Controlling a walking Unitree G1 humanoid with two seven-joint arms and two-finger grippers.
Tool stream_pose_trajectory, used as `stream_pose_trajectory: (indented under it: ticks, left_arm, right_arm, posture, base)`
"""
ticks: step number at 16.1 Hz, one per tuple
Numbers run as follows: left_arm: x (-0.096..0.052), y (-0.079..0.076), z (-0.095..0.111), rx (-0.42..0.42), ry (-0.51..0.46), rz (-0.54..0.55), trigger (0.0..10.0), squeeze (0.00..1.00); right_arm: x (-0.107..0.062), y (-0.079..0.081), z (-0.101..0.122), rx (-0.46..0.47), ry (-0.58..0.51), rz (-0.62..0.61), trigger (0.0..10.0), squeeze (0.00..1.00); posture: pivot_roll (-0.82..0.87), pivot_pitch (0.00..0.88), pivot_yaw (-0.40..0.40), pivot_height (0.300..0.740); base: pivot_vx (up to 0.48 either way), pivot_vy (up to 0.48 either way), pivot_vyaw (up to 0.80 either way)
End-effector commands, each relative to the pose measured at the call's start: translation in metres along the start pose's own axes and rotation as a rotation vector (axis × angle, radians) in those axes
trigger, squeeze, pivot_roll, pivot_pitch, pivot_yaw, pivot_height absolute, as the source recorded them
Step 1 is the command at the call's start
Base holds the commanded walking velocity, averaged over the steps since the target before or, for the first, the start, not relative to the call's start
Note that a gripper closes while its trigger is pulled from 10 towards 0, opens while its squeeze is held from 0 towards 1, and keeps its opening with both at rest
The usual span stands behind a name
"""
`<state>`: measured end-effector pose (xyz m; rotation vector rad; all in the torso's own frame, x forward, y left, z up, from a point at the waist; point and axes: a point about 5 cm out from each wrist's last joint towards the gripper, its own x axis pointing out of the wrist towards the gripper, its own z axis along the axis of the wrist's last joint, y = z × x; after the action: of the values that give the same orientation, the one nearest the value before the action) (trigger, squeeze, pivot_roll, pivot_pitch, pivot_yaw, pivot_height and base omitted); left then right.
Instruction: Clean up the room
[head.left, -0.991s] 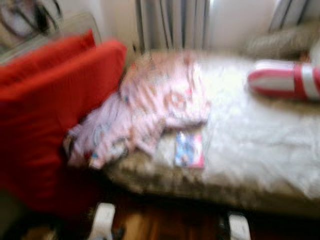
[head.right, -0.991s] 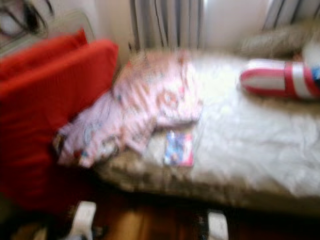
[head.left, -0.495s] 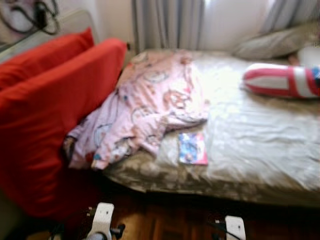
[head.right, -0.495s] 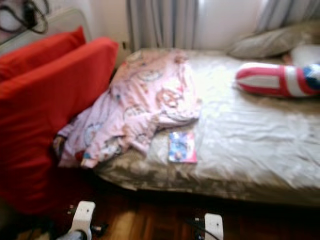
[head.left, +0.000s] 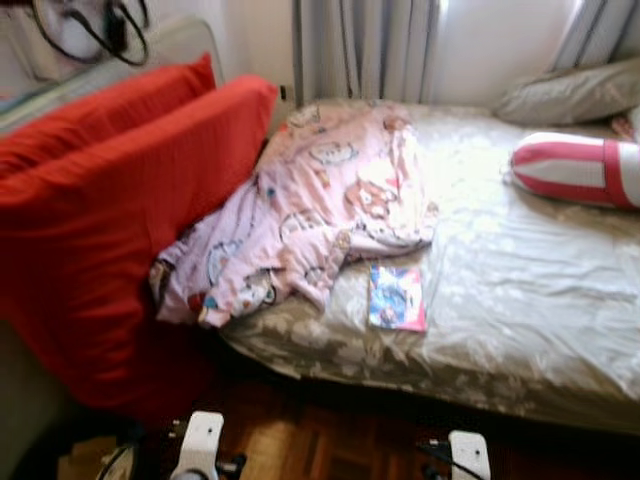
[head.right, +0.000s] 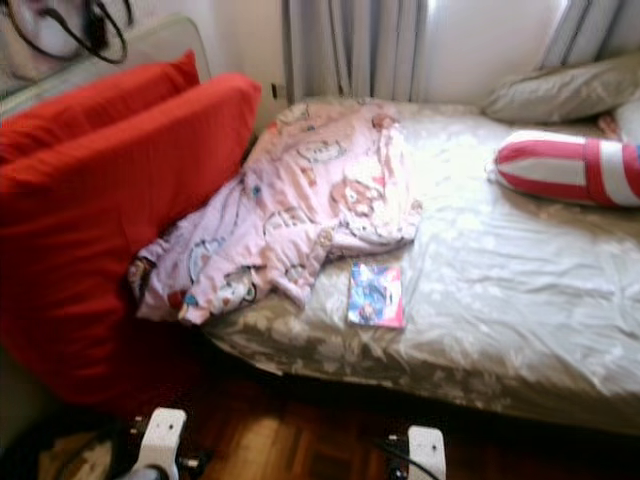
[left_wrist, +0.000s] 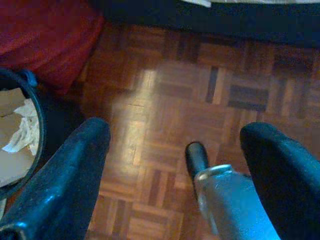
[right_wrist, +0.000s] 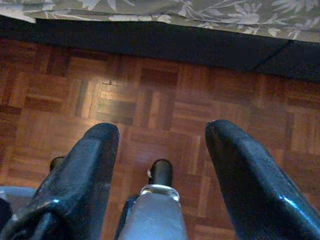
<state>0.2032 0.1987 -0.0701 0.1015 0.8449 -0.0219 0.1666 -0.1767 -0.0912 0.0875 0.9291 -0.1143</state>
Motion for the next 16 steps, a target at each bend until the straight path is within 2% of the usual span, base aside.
stream_pose_trajectory:
  ticks: [1, 4, 5, 7, 16]
  left_arm:
    - [0.000, 0.000, 0.001, 0.004, 0.007, -0.003, 10.0, 0.00]
    - [0.001, -0.001, 0.001, 0.002, 0.005, -0.004, 10.0, 0.00]
    - [0.001, -0.002, 0.002, 0.002, 0.003, -0.004, 10.0, 0.00]
    - [0.001, -0.002, 0.002, 0.000, 0.001, -0.004, 10.0, 0.00]
    - [0.001, -0.003, 0.003, -0.005, -0.009, -0.005, 10.0, 0.00]
  right_arm:
    - [0.000, 0.000, 0.002, 0.005, -0.007, 0.000, 10.0, 0.00]
    - [0.000, 0.002, 0.001, -0.024, -0.002, 0.007, 10.0, 0.00]
    - [0.001, 0.004, 0.003, -0.042, -0.012, 0.019, 10.0, 0.00]
    - [0.001, 0.004, 0.003, -0.010, -0.016, 0.015, 10.0, 0.00]
    - [0.004, 0.006, 0.020, 0.027, -0.067, 0.013, 10.0, 0.00]
  posture:
    - [0.02, 0.000, 0.024, 0.740]
    - [0.03, 0.000, 0.024, 0.740]
    - [0.03, 0.000, 0.023, 0.740]
    - [0.03, 0.000, 0.021, 0.740]
    - [0.02, 0.000, 0.017, 0.740]
  base:
    - [0.262, 0.000, 0.00]
    - [0.273, 0.000, 0.00]
    - [0.274, 0.000, 0.80]
    - [0.274, 0.000, 0.80]
    - [0.274, 0.000, 0.00]
